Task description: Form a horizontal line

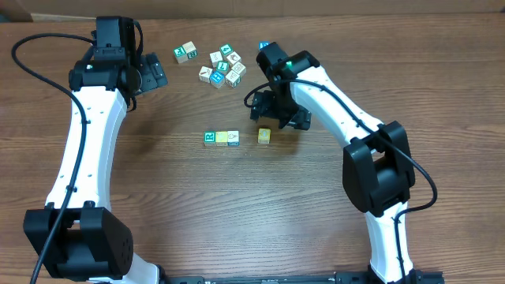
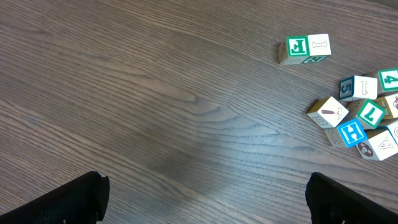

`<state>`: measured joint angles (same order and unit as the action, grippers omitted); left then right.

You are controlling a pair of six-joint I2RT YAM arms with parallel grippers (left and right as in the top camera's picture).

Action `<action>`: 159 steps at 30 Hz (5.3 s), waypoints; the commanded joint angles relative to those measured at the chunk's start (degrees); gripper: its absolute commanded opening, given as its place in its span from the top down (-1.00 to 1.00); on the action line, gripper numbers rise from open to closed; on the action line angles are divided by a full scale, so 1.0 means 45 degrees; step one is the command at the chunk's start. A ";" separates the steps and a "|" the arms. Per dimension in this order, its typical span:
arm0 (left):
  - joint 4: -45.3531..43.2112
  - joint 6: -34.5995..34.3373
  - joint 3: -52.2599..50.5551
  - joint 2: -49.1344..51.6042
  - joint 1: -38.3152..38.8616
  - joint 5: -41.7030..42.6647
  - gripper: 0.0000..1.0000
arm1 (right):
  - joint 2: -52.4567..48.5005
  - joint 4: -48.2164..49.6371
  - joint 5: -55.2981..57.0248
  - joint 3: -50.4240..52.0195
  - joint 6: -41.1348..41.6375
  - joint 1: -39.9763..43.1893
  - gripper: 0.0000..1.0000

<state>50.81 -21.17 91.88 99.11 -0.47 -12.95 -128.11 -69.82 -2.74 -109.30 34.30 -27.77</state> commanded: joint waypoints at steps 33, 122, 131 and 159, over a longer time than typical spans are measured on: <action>-0.0015 0.0049 0.0024 0.0034 0.0034 -0.0214 -0.99 | 0.0214 0.0607 0.0918 0.1462 0.0855 0.0117 -1.00; -0.0015 0.0049 0.0024 0.0034 0.0034 -0.0214 -0.99 | 0.0214 0.0466 0.0792 0.1564 0.1428 -0.0053 0.37; -0.0015 0.0049 0.0024 0.0034 0.0034 -0.0214 -0.99 | 0.0155 0.0461 0.0782 0.1860 0.1768 -0.0423 0.43; -0.0015 0.0049 0.0024 0.0034 0.0034 -0.0214 -0.99 | 0.0155 0.2365 -0.1214 0.2812 0.0500 -0.0461 0.59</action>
<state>50.83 -21.17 91.88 99.11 -0.47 -12.95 -128.09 -59.48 -6.20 -97.43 37.19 -29.65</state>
